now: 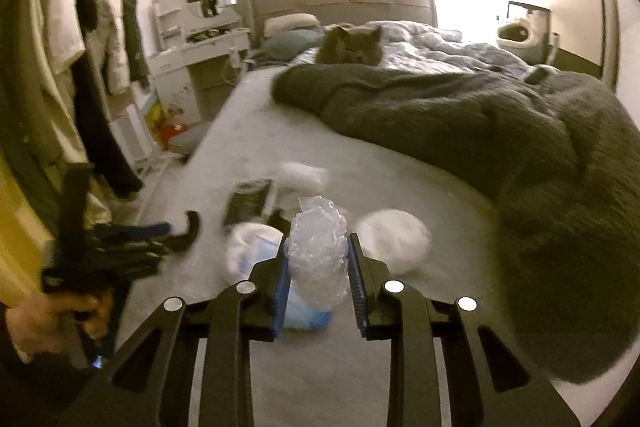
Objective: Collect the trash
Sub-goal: 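Carry the clear plastic bag with the right gripper over the black bin, then open the right gripper to drop the plastic bag into the bin, then move both tools back to the bed toward the remaining trash, then grasp the white tissue with the left gripper while the right grasps the blue wrapper, then carry the tissue with the left gripper while the right carries the wrapper to the bin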
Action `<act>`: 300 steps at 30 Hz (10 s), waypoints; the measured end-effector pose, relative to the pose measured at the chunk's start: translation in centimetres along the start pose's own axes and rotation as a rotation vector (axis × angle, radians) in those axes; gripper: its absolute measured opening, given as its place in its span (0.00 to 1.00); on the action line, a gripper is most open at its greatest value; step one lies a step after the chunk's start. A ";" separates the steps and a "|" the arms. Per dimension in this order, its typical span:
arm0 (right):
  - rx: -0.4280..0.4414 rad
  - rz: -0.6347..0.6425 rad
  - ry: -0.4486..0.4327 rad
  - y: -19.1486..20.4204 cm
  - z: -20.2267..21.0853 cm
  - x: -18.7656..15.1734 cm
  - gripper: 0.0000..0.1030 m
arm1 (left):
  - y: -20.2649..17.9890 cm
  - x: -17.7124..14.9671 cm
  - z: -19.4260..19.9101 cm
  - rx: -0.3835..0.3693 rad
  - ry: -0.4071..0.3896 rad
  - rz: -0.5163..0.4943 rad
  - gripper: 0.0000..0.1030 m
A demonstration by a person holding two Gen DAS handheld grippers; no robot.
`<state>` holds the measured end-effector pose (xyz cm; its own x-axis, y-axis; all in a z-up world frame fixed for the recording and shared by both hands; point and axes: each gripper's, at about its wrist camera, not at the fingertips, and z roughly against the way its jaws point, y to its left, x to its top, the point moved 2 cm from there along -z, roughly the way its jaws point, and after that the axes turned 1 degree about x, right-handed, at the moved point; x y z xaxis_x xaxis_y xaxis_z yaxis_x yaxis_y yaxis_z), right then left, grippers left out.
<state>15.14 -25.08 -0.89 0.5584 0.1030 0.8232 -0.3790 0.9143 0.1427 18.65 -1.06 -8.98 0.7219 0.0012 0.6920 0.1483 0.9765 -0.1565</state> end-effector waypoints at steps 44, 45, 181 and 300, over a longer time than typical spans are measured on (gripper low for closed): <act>0.428 0.166 0.276 23.8 -13.7 1.5 0.26 | 16.2 -9.2 3.6 0.146 0.328 0.147 0.22; 0.429 0.171 0.285 24.3 -14.0 1.3 0.26 | 16.8 -9.7 3.7 0.156 0.341 0.151 0.22; 0.142 0.137 0.184 4.5 -6.0 -1.4 0.73 | 0.3 2.2 6.6 -0.015 -0.114 0.009 0.89; 0.321 0.090 0.135 16.7 -9.9 3.3 0.53 | 12.0 -4.2 6.7 0.094 0.133 0.118 0.51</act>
<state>17.97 -5.62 -1.18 0.5963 0.2477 0.7636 -0.6317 0.7318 0.2559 12.83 12.12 -9.04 0.8144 0.0941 0.5726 -0.0017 0.9871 -0.1598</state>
